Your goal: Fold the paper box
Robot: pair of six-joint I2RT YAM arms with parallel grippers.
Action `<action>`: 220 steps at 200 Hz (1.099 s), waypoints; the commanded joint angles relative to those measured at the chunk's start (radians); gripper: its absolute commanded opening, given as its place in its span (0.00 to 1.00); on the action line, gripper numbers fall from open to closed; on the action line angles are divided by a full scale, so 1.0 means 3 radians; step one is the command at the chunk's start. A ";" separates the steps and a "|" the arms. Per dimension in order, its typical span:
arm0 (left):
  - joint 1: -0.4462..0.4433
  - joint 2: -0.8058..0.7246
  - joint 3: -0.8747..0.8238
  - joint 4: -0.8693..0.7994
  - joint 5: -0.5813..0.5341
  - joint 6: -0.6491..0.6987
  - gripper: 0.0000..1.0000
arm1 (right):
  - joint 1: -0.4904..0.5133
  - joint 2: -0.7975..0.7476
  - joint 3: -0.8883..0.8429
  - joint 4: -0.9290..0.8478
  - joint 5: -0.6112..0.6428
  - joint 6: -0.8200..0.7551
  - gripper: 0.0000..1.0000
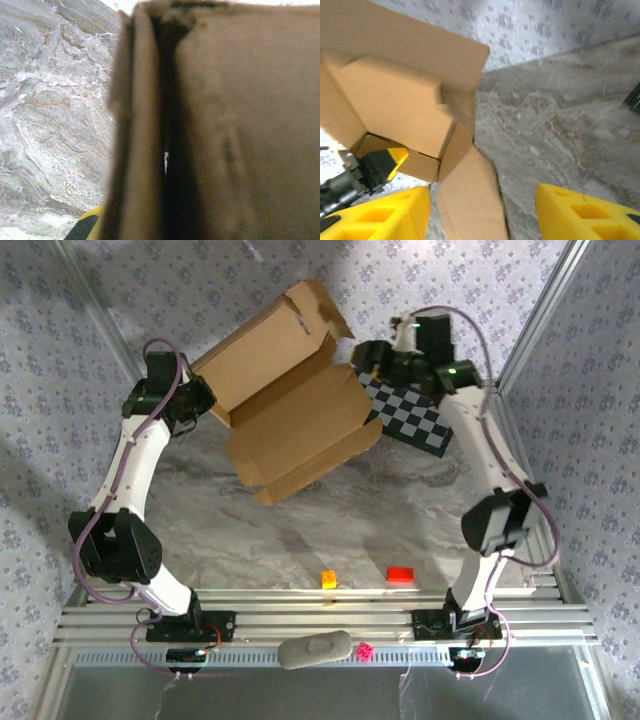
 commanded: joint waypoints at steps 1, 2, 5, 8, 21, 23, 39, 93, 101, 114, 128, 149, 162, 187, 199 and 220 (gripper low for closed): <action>0.0034 -0.0138 0.0237 -0.0044 0.0071 0.0177 0.00 | -0.0235 -0.0350 -0.0127 0.0301 -0.0200 -0.0340 0.55; 0.0031 -0.0135 0.0238 -0.0048 0.0070 0.0184 0.00 | -0.0238 -0.0353 -0.0124 0.0300 -0.0197 -0.0357 0.54; 0.0033 -0.0130 0.0251 -0.0058 0.0075 0.0201 0.00 | -0.0252 -0.0359 -0.0105 0.0292 -0.0187 -0.0407 0.54; 0.0030 -0.0124 0.0266 -0.0072 0.0078 0.0219 0.00 | -0.0259 -0.0356 -0.0077 0.0274 -0.0175 -0.0466 0.53; 0.0033 -0.0098 0.0332 -0.0139 0.0075 0.0276 0.00 | -0.0220 -0.0289 0.0128 0.0093 -0.0013 -0.0830 0.54; 0.0034 -0.0097 0.0338 -0.0151 0.0078 0.0281 0.00 | -0.0205 -0.0276 0.0170 0.0058 0.0013 -0.0901 0.54; 0.0031 -0.0090 0.0363 -0.0173 0.0088 0.0316 0.00 | -0.0062 -0.0138 0.0402 -0.0119 0.0485 -0.1491 0.56; 0.0010 -0.0130 0.0317 -0.0303 0.0115 0.0404 0.00 | 0.0203 -0.0090 0.0095 0.0674 0.0640 -0.2815 0.68; 0.0006 -0.0135 0.0317 -0.0321 0.0119 0.0424 0.00 | 0.0252 -0.0044 0.0162 0.0643 0.0713 -0.2933 0.69; 0.0007 -0.0137 0.0311 -0.0332 0.0128 0.0439 0.00 | 0.0301 0.0097 0.0376 0.0449 0.0820 -0.3045 0.70; 0.0002 -0.0135 0.0311 -0.0335 0.0136 0.0462 0.00 | 0.0310 0.0222 0.0524 0.0359 0.0821 -0.3073 0.69; 0.0002 -0.0137 0.0322 -0.0352 0.0147 0.0490 0.00 | 0.0346 0.0382 0.0683 0.0361 0.1026 -0.3106 0.67; 0.0003 -0.0129 0.0336 -0.0362 0.0160 0.0501 0.00 | 0.0359 0.0480 0.0823 0.0344 0.1091 -0.3107 0.65; -0.0002 -0.0112 0.0357 -0.0378 0.0172 0.0514 0.00 | 0.0402 0.0606 0.1007 0.0355 0.1231 -0.3102 0.49; -0.0004 -0.0102 0.0366 -0.0378 0.0178 0.0508 0.00 | 0.0429 0.0633 0.1034 0.0360 0.1298 -0.3103 0.40; -0.0005 -0.0091 0.0383 -0.0383 0.0182 0.0509 0.00 | 0.0481 0.0657 0.1032 0.0356 0.1439 -0.3089 0.31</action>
